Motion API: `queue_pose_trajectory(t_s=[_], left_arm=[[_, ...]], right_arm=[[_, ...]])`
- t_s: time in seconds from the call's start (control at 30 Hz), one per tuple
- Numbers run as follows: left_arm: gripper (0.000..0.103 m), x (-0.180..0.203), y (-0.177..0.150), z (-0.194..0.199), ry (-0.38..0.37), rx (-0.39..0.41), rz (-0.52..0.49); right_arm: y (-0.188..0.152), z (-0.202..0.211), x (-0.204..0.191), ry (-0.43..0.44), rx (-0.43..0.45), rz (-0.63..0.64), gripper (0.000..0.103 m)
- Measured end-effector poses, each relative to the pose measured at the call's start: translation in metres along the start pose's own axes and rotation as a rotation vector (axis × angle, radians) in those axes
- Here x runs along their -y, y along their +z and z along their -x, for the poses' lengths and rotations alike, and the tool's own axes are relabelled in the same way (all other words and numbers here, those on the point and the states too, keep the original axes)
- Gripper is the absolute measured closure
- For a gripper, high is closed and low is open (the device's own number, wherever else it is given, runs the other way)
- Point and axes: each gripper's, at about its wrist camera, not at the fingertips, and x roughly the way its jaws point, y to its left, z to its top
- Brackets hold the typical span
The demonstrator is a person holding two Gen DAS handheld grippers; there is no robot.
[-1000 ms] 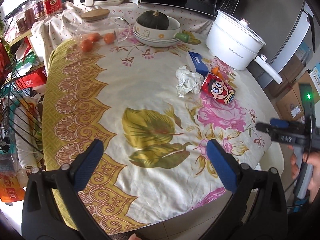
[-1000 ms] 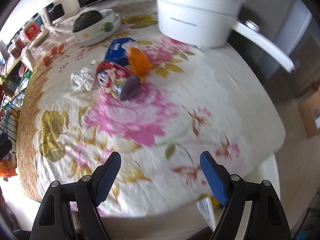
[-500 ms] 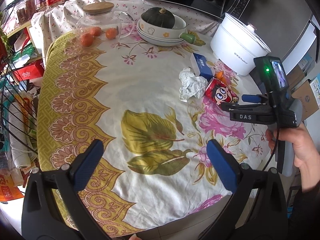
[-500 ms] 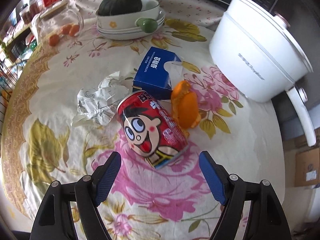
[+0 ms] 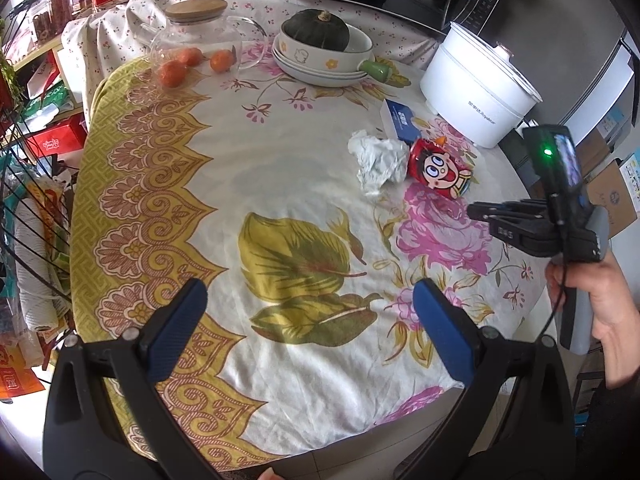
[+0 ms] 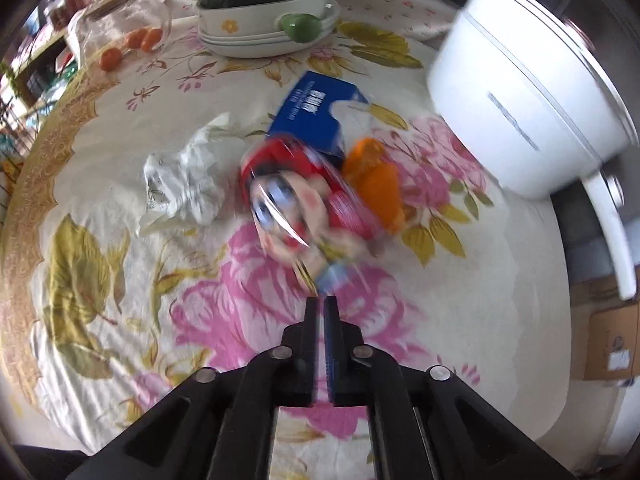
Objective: Collect trash
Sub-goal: 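Grasp the red cartoon can with the right tool and lift it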
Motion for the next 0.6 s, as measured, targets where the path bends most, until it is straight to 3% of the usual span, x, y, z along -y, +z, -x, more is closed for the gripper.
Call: queue_pose_trajectory(t_s=[0.23, 0.3, 0.37, 0.43, 0.6], left_arm=[[0.001, 0.011, -0.002, 0.002, -0.038, -0.009, 0.000], [0.001, 0.013, -0.002, 0.003, -0.027, -0.004, -0.004], [0.001, 0.013, -0.001, 0.005, -0.022, 0.002, -0.002], [0.001, 0.010, 0.001, 0.007, -0.004, 0.009, 0.001], [0.001, 0.000, 0.003, 0.006, 0.031, 0.012, 0.006]], right_arm=[[-0.039, 0.015, 0.018, 0.033, -0.029, -0.009, 0.095], [-0.041, 0.020, 0.018, 0.042, -0.025, -0.009, 0.080], [-0.039, 0.028, 0.013, 0.032, 0.005, 0.000, 0.042], [-0.031, 0.036, 0.004, 0.022, 0.051, 0.028, 0.035], [0.001, 0.024, -0.022, -0.031, 0.049, 0.127, 0.034]])
